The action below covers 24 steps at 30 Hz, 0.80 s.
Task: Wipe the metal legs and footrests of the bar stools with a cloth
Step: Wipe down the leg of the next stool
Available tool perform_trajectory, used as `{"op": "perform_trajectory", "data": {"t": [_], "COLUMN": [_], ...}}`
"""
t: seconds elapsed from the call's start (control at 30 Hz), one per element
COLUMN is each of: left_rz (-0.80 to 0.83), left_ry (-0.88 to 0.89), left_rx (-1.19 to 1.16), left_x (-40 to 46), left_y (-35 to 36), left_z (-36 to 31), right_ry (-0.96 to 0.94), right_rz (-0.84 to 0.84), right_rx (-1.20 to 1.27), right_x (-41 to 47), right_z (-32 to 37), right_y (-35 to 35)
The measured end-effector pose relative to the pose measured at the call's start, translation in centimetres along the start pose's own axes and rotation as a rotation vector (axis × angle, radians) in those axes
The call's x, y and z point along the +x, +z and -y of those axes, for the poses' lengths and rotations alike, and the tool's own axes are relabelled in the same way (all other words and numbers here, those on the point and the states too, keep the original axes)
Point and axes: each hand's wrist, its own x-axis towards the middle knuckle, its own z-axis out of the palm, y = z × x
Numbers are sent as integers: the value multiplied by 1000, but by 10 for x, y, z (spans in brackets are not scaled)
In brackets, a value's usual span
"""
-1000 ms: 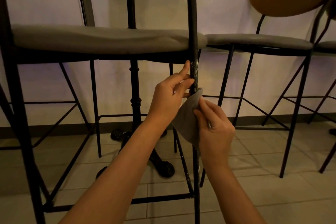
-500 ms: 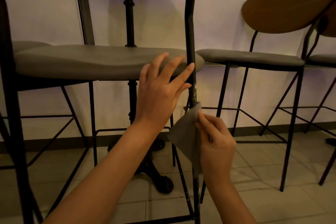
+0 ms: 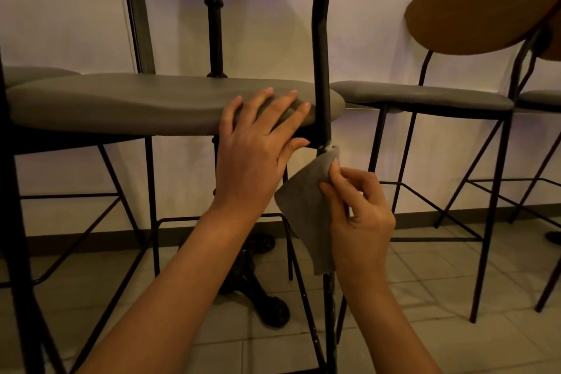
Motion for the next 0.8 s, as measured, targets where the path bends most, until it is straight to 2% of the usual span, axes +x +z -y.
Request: {"op": "perform_trajectory", "data": {"t": [0.47,0.63,0.8], "left_rz": [-3,41,104], "left_ry": [27,32,24], "left_rx": [-20,-56,-21], "left_x": [-4,-3,1], "left_y": [-1,-4,-2], "left_z": [-1,-2,-7], "right_ry": [-19,6,-49], "right_rz": [5,-4,10], "right_rx": [10,8,-12], "right_x": [3,13,16], "right_z": [2,3,3], "right_y": [-1,2,3]}}
